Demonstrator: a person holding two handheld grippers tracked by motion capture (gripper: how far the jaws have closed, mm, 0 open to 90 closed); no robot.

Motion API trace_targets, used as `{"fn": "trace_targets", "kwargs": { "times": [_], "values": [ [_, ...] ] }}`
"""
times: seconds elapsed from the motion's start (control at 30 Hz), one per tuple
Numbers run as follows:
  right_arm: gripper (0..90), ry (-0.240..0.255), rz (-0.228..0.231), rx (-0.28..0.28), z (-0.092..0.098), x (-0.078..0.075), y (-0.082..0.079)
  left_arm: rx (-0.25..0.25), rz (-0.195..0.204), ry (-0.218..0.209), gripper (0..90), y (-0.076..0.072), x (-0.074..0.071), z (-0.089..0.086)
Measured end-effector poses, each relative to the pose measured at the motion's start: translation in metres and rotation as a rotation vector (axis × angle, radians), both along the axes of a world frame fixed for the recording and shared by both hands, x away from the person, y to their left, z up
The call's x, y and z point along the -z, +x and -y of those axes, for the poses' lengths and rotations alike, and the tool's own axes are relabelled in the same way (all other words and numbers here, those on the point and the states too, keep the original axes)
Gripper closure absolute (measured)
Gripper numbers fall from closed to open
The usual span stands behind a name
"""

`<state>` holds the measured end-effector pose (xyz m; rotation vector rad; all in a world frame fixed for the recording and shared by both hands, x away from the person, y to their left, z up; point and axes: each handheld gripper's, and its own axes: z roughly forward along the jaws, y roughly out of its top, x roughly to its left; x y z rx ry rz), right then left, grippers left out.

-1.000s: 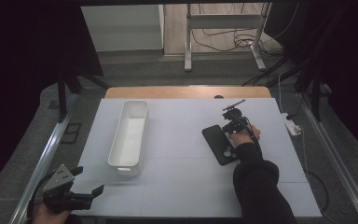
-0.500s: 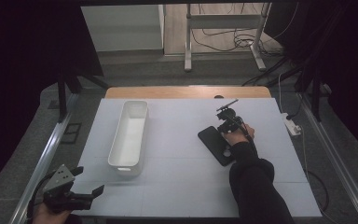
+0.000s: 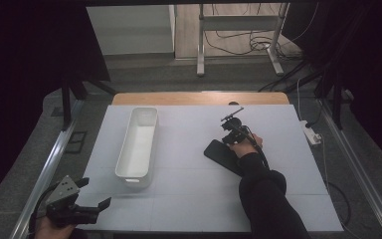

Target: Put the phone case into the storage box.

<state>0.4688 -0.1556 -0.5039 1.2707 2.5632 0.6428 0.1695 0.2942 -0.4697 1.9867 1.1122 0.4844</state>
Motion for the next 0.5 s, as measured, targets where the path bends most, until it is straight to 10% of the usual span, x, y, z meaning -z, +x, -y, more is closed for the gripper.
{"fn": "trace_targets", "kwargs": {
  "times": [0.5],
  "values": [
    [89.1, 0.025, -0.02, -0.115, -0.033, 0.003, -0.019, 0.001, 0.0, 0.002, 1.0, 0.0, 0.0, 0.0]
  ]
}}
